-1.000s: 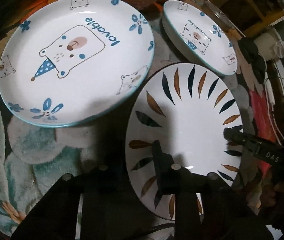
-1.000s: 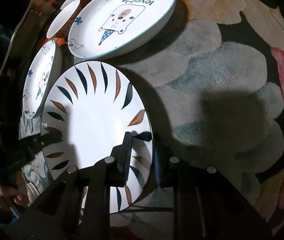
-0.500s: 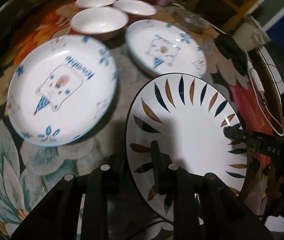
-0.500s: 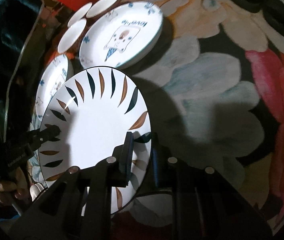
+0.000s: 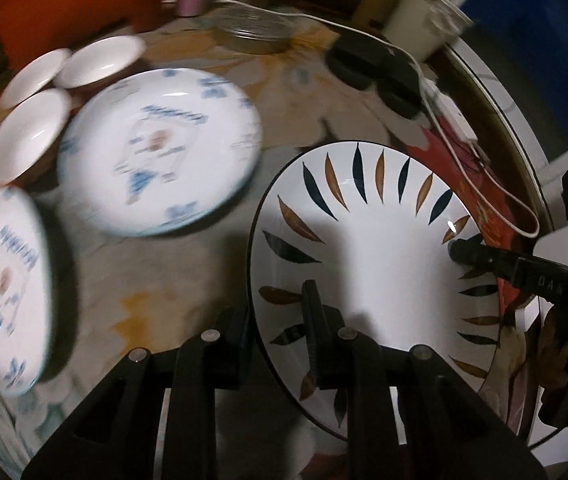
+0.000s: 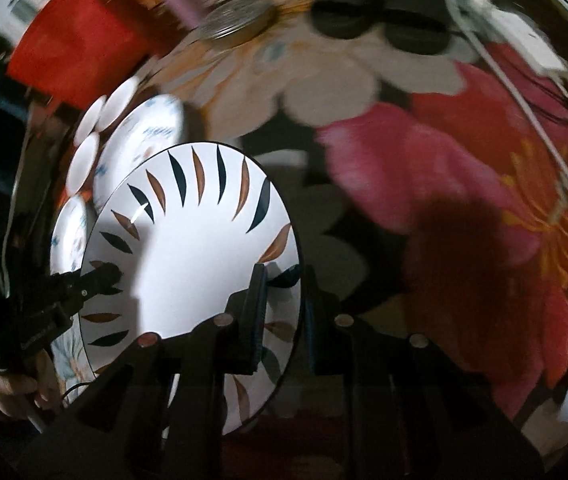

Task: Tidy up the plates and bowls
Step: 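Lift and carry the leaf-pattern plate toward the black slippers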

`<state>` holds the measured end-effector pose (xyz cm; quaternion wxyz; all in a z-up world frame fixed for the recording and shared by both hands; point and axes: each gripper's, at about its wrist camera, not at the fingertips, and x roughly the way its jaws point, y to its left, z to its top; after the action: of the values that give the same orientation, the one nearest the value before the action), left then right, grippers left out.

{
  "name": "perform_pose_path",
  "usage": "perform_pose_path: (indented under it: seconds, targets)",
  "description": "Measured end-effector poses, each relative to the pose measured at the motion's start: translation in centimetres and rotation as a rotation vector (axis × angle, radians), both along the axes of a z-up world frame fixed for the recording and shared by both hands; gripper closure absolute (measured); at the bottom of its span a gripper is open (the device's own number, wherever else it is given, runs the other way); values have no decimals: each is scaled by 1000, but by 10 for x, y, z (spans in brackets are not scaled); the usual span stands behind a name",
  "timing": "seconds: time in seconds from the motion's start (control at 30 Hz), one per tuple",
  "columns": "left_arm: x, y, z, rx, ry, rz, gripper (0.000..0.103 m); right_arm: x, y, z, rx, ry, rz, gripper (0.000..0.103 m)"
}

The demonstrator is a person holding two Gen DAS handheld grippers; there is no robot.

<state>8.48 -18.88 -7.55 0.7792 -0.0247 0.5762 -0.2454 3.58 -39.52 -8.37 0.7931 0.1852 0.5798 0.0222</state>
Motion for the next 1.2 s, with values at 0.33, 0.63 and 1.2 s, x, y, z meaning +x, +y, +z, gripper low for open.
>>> perform_pose_path:
  seconds: [0.33,0.63,1.2]
  targets:
    - [16,-103,-27,-14,20,-113,81,-10,-92,-20,-28,6,-200,86]
    - [23,-142,-53,3,22,-141,81,-9,-124,-42,-62,14,-241,86]
    - [21,-148,-62,88,9,-129,81,-21,-129,-55,-45,101,-264,81]
